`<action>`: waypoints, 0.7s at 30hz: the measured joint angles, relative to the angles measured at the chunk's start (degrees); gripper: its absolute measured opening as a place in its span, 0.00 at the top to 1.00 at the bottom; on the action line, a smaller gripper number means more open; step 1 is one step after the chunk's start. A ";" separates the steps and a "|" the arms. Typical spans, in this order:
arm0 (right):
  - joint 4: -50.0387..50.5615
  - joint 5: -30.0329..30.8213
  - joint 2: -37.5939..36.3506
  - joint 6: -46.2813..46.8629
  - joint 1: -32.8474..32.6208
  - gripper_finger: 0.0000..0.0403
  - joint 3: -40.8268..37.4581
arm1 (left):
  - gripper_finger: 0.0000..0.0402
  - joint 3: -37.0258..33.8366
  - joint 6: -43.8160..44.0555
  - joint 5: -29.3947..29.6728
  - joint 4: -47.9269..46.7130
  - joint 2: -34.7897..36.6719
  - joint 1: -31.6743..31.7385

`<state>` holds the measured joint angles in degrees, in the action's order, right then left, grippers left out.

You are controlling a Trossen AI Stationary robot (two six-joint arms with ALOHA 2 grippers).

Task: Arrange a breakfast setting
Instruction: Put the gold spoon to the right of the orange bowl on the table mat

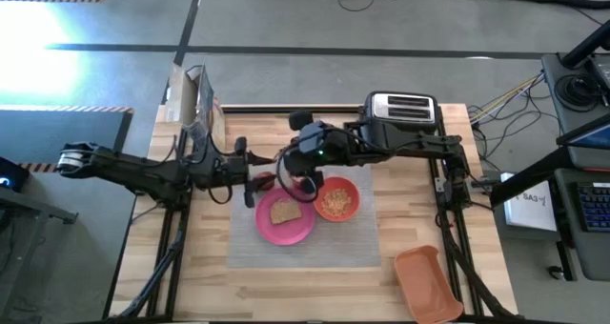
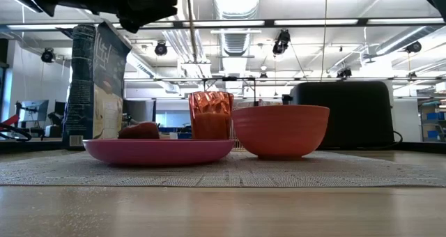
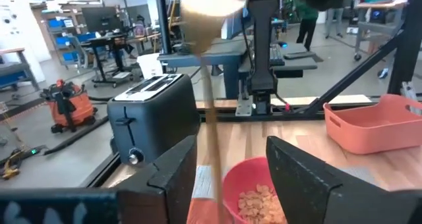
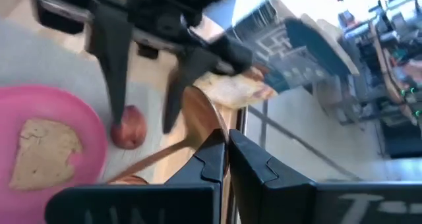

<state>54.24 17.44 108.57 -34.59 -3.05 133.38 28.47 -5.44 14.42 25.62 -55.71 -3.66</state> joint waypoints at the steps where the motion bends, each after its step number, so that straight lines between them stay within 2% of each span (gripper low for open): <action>1: 0.47 0.83 0.00 0.24 0.07 0.98 -0.04 | 0.59 0.00 0.06 0.75 -0.73 0.44 -0.06; 6: 1.63 1.07 0.00 0.96 0.07 0.98 -0.17 | 0.60 0.00 1.52 -1.97 -0.56 1.45 0.01; 21: -3.13 -4.17 1.56 -1.53 -0.46 0.98 -0.32 | 0.60 0.00 1.85 -2.18 4.14 -0.19 0.00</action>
<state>51.11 13.27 110.13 -36.11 -3.51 133.05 28.47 -3.59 12.24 29.76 -55.91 -3.66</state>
